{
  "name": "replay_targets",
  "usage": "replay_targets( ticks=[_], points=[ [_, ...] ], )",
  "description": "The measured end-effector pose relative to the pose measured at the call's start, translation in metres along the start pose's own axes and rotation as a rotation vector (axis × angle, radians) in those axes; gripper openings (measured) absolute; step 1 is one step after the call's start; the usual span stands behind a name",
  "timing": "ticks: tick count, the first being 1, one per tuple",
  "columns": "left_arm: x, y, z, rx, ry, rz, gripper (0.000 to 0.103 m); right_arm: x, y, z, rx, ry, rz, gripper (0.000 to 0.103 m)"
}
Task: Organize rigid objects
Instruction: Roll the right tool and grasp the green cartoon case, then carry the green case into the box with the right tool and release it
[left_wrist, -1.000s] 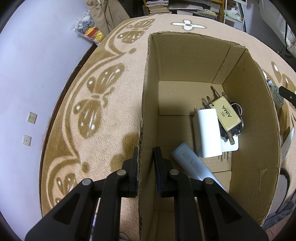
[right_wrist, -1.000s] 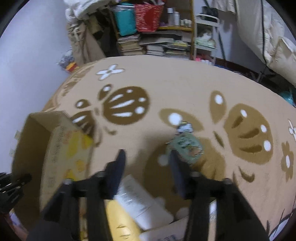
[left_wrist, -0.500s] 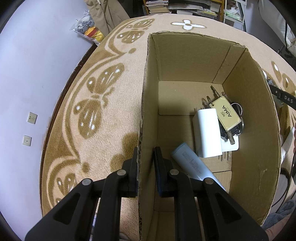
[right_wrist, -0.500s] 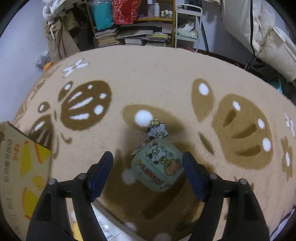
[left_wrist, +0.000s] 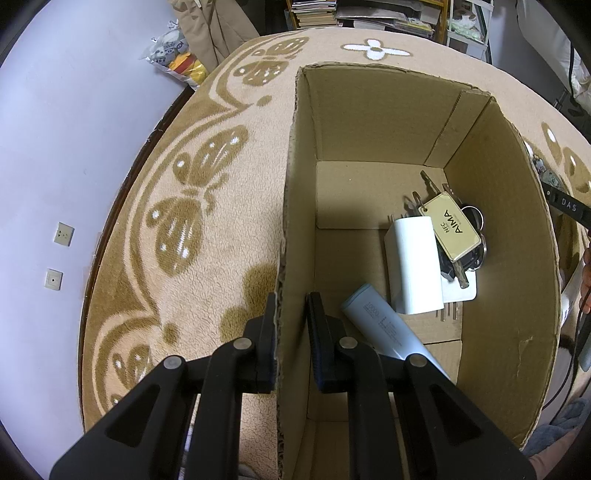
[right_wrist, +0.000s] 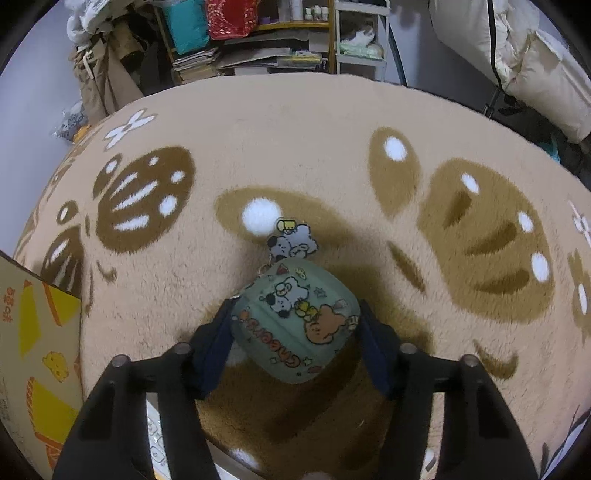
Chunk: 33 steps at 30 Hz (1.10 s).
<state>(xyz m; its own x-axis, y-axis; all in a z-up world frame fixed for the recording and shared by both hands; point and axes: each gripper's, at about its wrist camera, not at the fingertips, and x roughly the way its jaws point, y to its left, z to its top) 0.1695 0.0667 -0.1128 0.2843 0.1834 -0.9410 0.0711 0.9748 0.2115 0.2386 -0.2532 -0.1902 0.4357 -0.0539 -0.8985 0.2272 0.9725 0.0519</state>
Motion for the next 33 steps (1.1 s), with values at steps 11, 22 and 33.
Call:
replay_targets(
  ticks=[11,22,33],
  points=[
    [0.001,0.002,-0.001,-0.001,-0.001,-0.003,0.015,-0.052,0.023,-0.018,-0.024,-0.13,0.132,0.067],
    [0.002,0.002,-0.001,-0.004,0.0,-0.005,0.015,-0.15,0.078,-0.019,-0.166,-0.283,0.366,0.067],
    [0.001,0.002,-0.001,-0.007,0.0,-0.008,0.015,-0.175,0.137,-0.032,-0.318,-0.302,0.456,0.067]
  ],
)
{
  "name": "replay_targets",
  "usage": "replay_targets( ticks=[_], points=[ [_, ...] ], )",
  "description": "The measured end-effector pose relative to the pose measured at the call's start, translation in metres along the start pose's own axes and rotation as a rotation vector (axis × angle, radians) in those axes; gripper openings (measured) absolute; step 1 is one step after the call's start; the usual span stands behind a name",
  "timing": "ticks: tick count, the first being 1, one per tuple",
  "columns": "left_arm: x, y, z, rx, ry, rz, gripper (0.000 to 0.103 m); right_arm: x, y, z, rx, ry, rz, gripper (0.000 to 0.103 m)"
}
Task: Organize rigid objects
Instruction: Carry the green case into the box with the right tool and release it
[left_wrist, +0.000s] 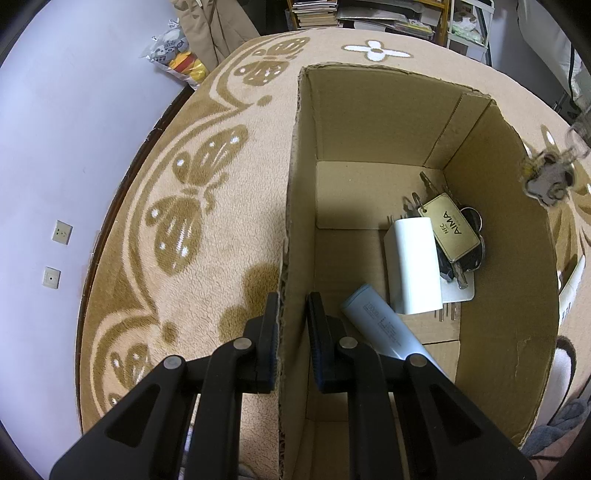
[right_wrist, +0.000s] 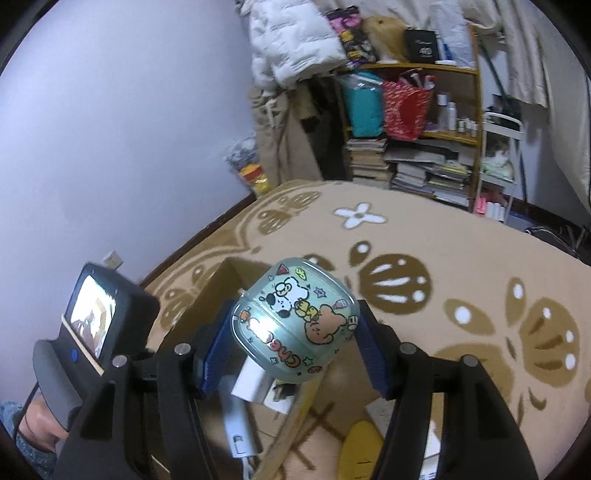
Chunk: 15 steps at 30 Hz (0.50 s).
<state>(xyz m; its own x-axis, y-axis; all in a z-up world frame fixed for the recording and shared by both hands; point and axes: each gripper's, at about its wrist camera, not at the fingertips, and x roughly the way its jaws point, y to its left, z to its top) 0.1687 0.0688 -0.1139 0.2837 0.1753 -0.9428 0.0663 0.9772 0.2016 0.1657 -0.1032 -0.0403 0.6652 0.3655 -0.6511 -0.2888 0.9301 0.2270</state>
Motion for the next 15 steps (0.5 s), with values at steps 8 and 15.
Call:
replay_targets(
  ticks=[8,15],
  points=[
    [0.0,0.0,0.0,-0.002,0.0,-0.005,0.015,0.027,0.015,-0.019,-0.011,0.087,0.023,0.067],
    [-0.001,0.0,0.0,0.0,-0.001,-0.003,0.015,0.041,0.021,-0.026,-0.03,0.117,-0.004,0.067]
  ],
)
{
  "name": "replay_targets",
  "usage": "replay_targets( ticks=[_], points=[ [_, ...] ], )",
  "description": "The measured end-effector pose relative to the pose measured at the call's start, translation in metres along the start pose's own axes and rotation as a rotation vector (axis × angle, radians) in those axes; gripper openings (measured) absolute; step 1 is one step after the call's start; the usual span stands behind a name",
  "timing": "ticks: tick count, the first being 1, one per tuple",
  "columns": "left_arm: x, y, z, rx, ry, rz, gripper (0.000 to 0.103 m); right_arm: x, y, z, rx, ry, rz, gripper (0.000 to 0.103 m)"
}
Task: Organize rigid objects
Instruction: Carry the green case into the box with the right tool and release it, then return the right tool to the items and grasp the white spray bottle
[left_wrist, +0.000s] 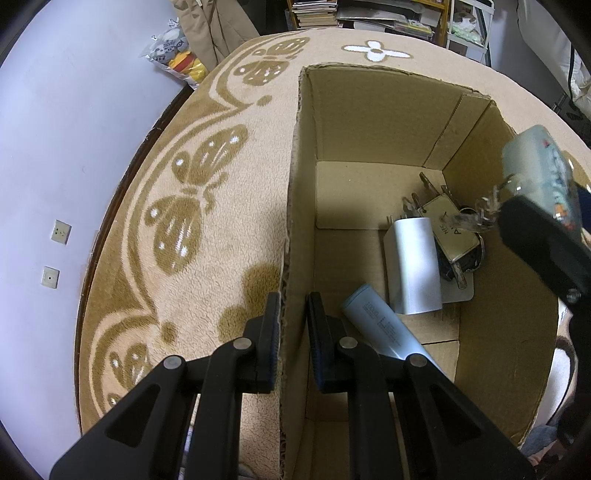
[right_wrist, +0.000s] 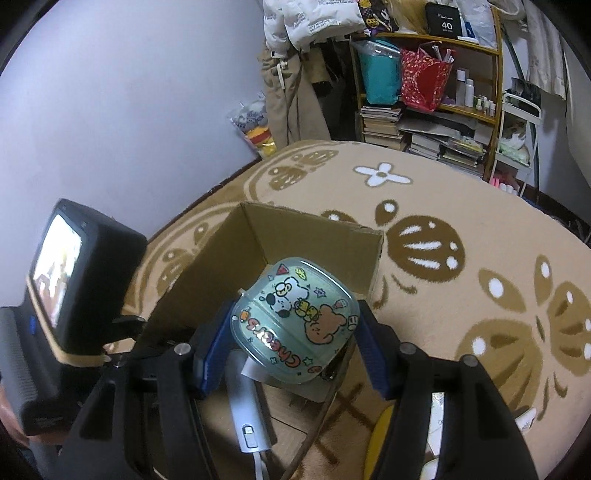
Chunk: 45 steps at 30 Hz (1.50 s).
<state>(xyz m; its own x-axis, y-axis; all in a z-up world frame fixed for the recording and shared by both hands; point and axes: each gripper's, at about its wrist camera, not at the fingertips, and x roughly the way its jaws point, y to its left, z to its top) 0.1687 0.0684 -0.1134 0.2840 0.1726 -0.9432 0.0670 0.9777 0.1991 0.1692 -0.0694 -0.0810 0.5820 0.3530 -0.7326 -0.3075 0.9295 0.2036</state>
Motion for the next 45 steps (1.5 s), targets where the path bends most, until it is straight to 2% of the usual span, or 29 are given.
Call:
replay_targets(
  ticks=[5,15,20,21,25,29,31,32,45],
  points=[
    [0.0,-0.001,0.001,0.01,-0.002,0.005,0.015,0.003,0.005,-0.004,-0.029,0.007,-0.036,0.067],
    [0.0,0.001,0.0,0.001,-0.001,-0.005,0.015,0.001,0.01,-0.008,-0.03,0.015,-0.041,0.067],
    [0.0,0.001,0.0,0.005,-0.003,0.002,0.015,-0.005,0.006,-0.005,-0.007,-0.017,-0.048,0.068],
    [0.001,0.001,0.0,0.006,-0.003,0.004,0.015,-0.007,0.004,-0.003,0.002,-0.019,-0.047,0.069],
    [0.001,0.001,0.001,0.004,-0.002,0.003,0.015,-0.016,-0.004,0.001,0.033,-0.032,-0.06,0.084],
    [0.002,0.001,0.0,0.005,-0.002,0.005,0.015,-0.027,-0.015,0.001,0.063,-0.041,-0.123,0.086],
    [0.002,0.0,0.0,0.008,-0.002,0.006,0.015,-0.034,-0.024,-0.002,0.083,-0.055,-0.146,0.095],
    [0.002,0.0,0.0,0.008,-0.002,0.005,0.015,-0.036,-0.027,-0.003,0.09,-0.058,-0.151,0.096],
    [0.0,0.0,0.0,0.008,0.0,0.008,0.015,-0.044,-0.104,-0.047,0.225,0.032,-0.266,0.097]
  ],
)
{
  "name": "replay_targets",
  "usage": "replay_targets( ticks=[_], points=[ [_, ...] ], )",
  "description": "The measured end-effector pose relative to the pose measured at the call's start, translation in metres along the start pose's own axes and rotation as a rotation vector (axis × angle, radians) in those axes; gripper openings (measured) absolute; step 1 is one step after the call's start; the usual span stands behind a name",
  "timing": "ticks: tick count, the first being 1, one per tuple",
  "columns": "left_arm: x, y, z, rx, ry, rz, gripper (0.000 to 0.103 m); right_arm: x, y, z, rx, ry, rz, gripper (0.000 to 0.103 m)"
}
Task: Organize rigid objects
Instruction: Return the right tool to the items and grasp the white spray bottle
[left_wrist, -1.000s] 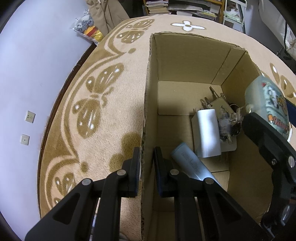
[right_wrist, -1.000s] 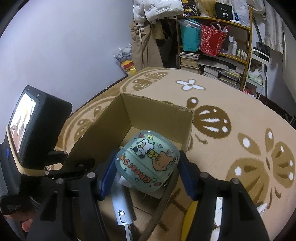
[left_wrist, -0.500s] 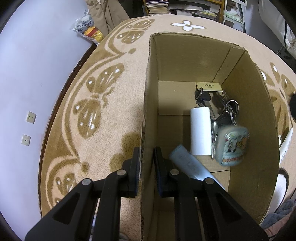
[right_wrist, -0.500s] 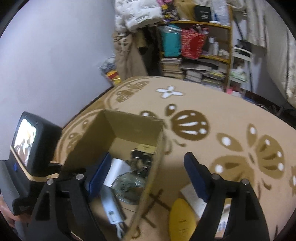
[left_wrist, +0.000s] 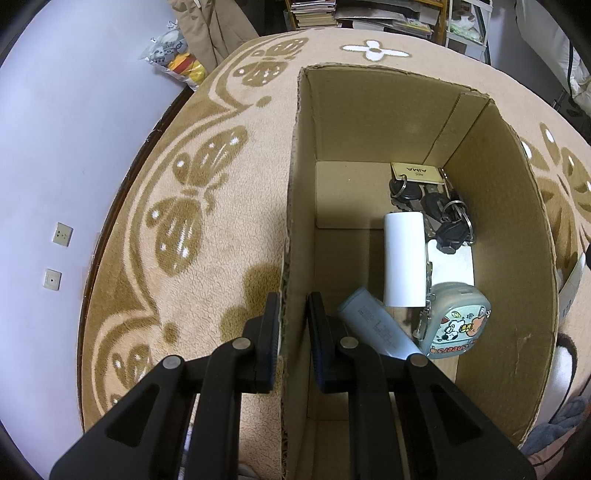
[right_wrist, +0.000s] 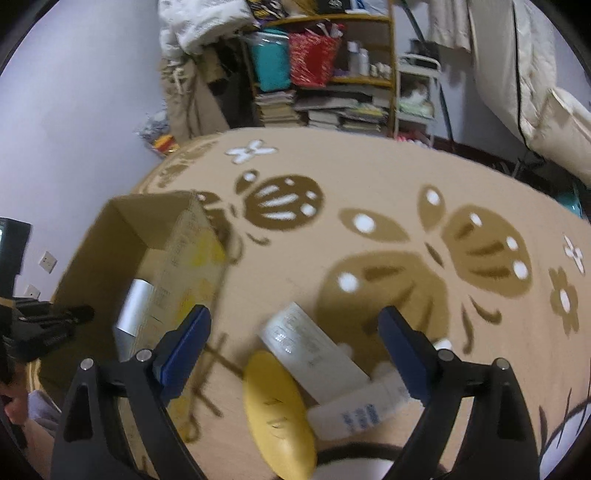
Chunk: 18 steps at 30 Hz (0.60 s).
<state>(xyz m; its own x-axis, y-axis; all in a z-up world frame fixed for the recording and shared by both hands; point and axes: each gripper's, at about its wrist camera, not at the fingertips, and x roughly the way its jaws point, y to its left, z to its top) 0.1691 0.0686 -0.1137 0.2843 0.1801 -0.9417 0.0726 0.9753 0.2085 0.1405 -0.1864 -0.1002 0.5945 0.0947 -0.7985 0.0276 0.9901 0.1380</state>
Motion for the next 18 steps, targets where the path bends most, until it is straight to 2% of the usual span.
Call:
replay_targets(
  ticks=[11,18],
  points=[
    [-0.001,-0.002,0.0,0.005,0.0,0.005,0.015,0.023,-0.054,-0.025,0.122,0.099,-0.06,0.097],
    [-0.001,-0.002,0.0,0.007,0.0,0.008,0.016,0.04,-0.08,-0.044,0.227,0.2,-0.093,0.097]
  ],
)
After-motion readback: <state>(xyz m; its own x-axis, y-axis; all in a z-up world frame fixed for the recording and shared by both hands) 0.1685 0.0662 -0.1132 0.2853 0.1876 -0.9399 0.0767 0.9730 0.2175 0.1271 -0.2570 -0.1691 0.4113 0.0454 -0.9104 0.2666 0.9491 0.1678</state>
